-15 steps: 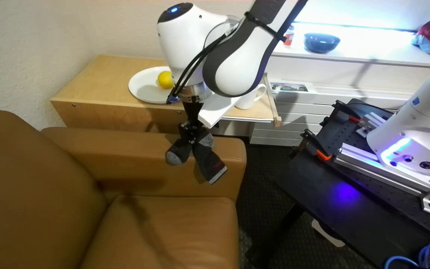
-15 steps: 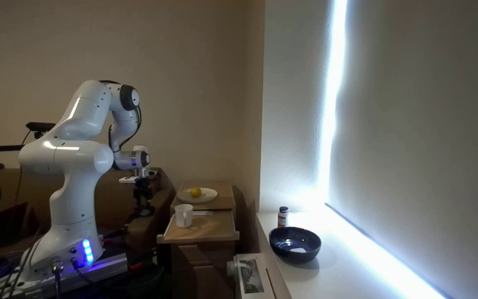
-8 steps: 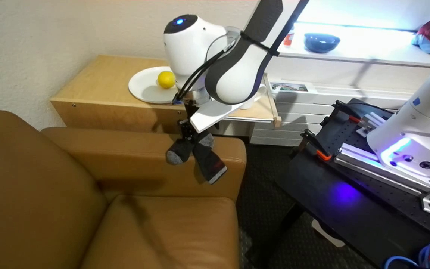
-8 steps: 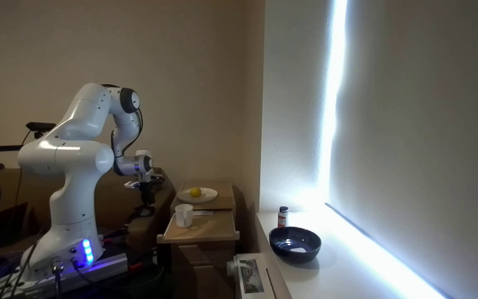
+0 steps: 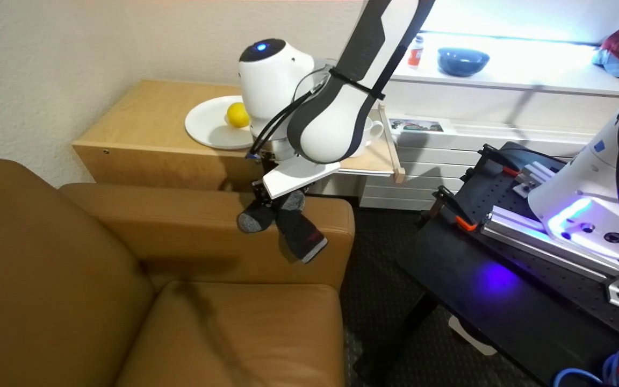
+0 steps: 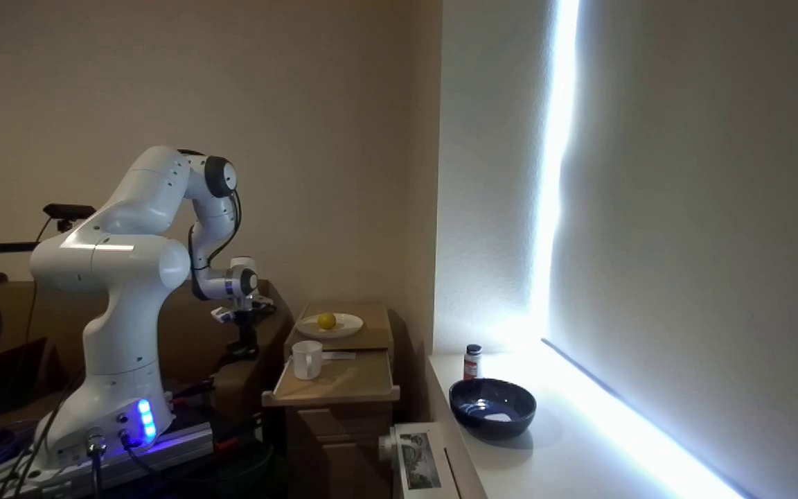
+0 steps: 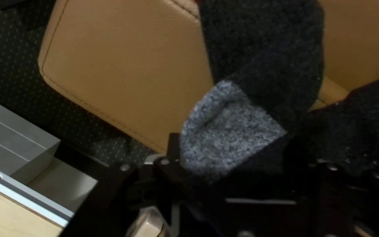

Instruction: Take the sock off the arm of the sofa and put it in the drawer

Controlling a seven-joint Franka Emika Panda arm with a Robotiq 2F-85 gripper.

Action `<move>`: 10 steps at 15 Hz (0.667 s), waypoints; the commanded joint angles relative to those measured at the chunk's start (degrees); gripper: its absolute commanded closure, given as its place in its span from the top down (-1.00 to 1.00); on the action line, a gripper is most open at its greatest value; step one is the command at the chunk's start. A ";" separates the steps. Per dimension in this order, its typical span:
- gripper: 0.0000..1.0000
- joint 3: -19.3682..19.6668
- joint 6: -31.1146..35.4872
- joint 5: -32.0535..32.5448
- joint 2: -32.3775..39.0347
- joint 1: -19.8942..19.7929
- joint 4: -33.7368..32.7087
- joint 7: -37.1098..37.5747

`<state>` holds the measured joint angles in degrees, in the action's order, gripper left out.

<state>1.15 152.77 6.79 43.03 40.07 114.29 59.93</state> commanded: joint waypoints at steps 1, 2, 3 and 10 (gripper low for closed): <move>-0.08 -0.81 0.24 -1.59 3.28 -1.18 -2.19 -1.21; -0.24 -0.95 -0.04 -1.85 3.23 -1.31 -2.35 -1.44; -0.36 -1.35 -0.52 -2.31 3.14 -1.68 -2.55 -1.81; -0.96 -2.42 0.65 -1.91 -7.49 -3.70 5.33 -8.76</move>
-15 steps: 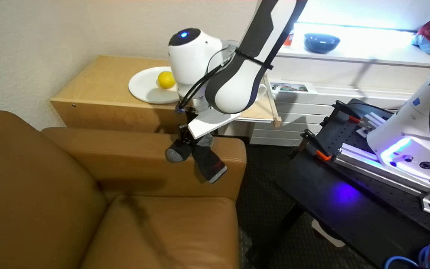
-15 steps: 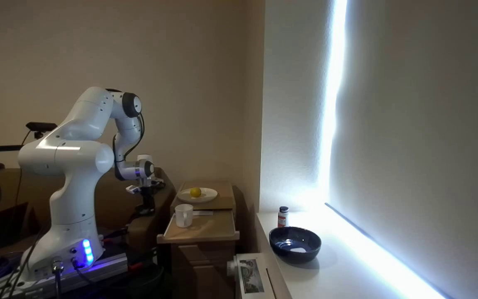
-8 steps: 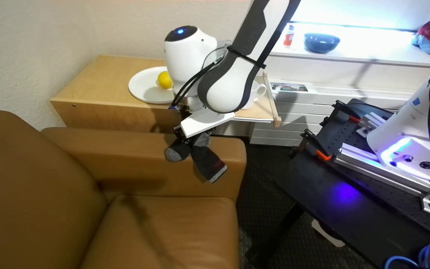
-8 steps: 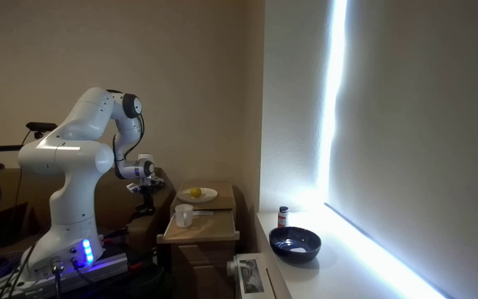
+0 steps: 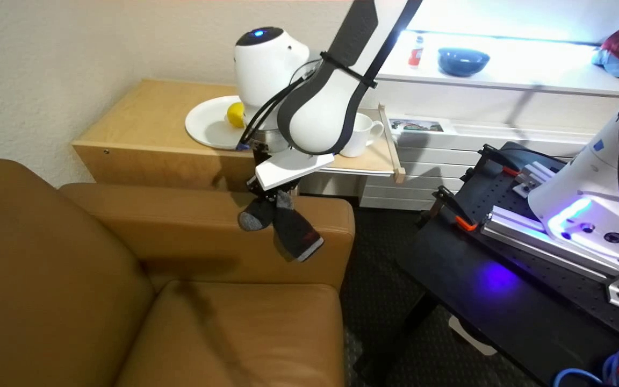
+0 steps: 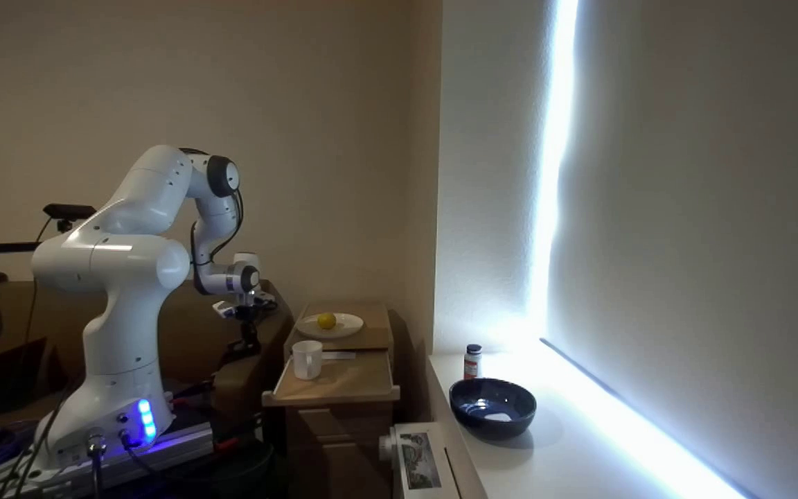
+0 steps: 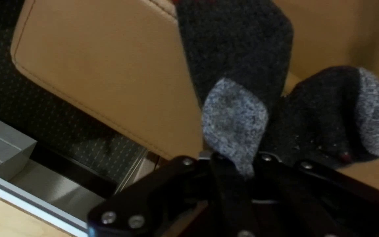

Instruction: Take the sock off the arm of the sofa and put it in the drawer

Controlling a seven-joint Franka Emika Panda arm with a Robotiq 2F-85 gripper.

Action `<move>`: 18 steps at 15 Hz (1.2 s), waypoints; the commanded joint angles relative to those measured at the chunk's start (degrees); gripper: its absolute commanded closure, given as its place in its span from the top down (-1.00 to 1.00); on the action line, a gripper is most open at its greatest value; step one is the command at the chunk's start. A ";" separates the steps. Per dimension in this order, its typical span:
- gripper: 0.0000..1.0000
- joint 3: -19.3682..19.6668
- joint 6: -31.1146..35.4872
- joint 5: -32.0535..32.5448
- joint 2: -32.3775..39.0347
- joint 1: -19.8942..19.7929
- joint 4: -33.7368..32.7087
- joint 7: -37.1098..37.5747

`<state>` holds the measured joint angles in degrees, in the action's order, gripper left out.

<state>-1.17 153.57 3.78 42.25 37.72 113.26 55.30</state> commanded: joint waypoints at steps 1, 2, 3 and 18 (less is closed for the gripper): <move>-0.95 1.30 -0.04 2.46 -9.39 -0.46 8.74 -4.36; -0.96 3.07 -0.15 4.00 -13.20 0.64 12.15 -3.39; -0.94 4.58 0.01 5.69 -15.53 1.42 14.18 -1.96; -0.94 6.83 10.10 12.39 -37.26 -12.12 37.35 17.68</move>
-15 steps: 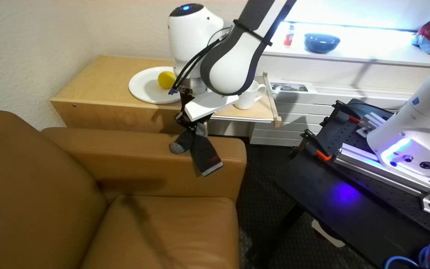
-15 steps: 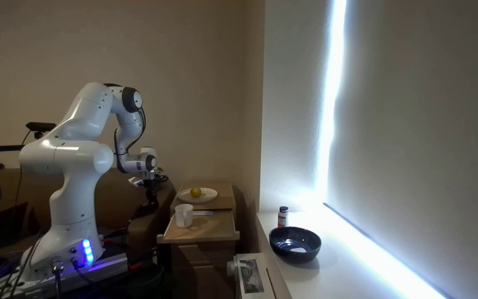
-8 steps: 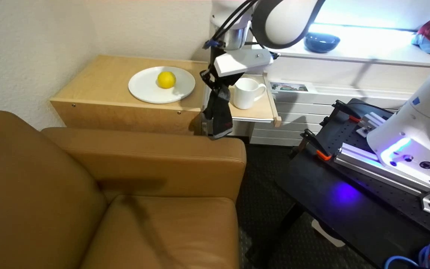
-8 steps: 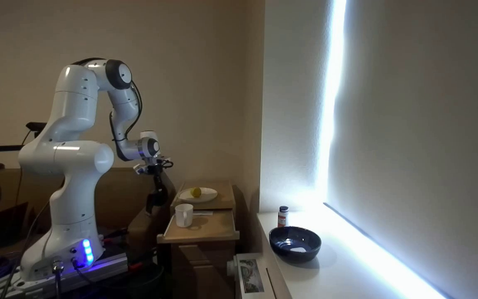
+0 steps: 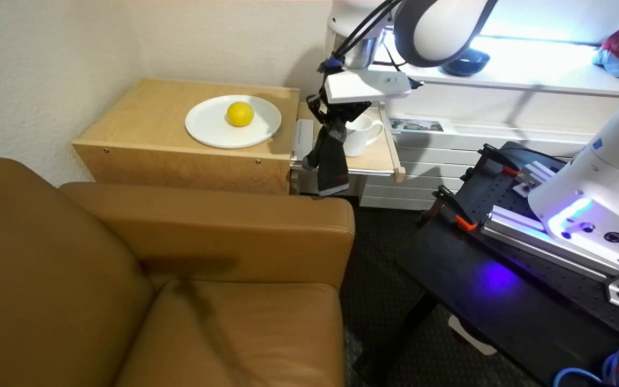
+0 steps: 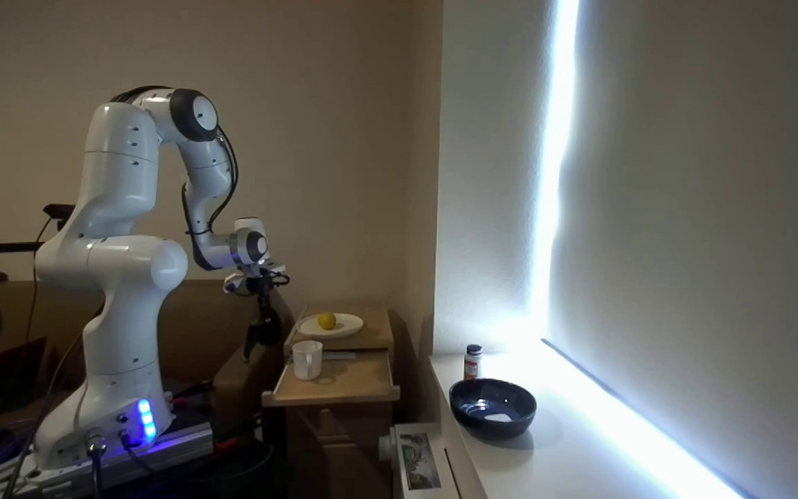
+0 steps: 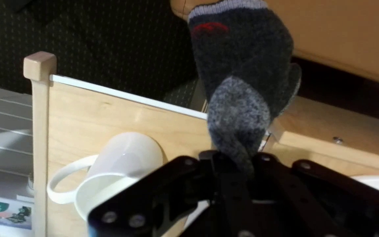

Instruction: Take the sock off the arm of the sofa and put it in the drawer

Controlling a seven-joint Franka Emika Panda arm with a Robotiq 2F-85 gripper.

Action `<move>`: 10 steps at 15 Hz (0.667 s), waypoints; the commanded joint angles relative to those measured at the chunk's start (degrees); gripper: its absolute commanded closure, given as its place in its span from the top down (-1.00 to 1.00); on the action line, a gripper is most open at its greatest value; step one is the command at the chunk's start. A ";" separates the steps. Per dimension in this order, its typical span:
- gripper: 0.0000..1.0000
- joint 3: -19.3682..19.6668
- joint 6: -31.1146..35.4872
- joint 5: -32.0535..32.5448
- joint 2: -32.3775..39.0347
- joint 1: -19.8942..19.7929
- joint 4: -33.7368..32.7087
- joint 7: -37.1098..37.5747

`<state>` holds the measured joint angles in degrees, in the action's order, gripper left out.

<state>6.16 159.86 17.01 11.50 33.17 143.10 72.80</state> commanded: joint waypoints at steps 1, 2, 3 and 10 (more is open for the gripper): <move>-0.94 -0.74 4.69 -1.61 -7.28 -10.40 8.97 0.07; -0.94 -0.54 5.64 -2.66 -8.20 -13.52 10.59 -0.67; -0.94 -0.46 6.39 -4.31 -9.33 -16.88 12.28 -2.05; -0.94 -0.68 2.32 -32.81 -18.27 -30.39 15.93 -16.54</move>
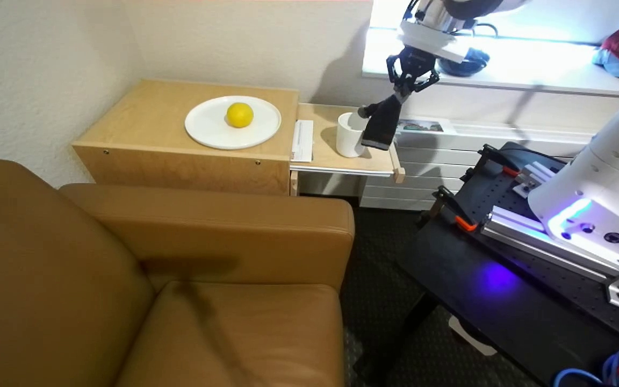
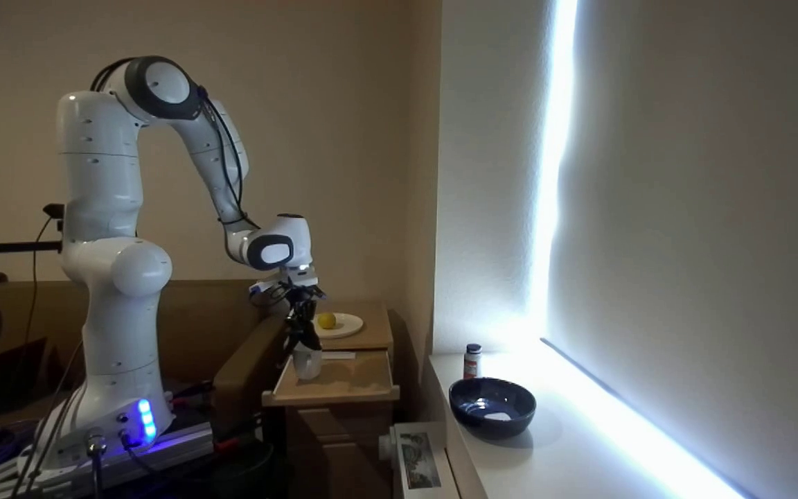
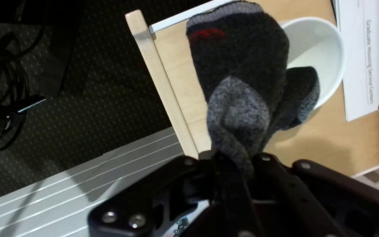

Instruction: Take the sock off the arm of the sofa and put it in the drawer

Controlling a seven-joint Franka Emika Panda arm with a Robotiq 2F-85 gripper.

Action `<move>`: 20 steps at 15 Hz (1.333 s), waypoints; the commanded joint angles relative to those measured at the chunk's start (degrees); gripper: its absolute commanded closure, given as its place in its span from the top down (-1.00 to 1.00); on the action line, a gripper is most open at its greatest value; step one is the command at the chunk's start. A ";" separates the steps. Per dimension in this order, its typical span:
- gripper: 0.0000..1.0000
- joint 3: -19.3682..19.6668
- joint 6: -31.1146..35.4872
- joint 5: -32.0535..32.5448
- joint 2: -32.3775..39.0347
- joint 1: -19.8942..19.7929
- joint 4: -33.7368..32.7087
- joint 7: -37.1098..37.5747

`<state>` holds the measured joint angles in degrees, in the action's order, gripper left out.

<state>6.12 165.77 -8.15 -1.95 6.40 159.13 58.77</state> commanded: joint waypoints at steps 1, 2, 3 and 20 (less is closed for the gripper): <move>-0.94 -0.91 -3.38 -9.66 -5.83 -4.17 0.20 -1.06; -0.78 -2.41 -1.36 -6.80 -2.94 -4.47 -0.03 -1.73; -0.78 -2.29 -2.05 -8.22 -4.08 -5.10 -0.25 -1.72; -0.94 11.18 -11.10 -73.73 8.09 -2.36 -7.14 -24.95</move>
<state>15.72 158.94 -73.62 -0.01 5.60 156.56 36.49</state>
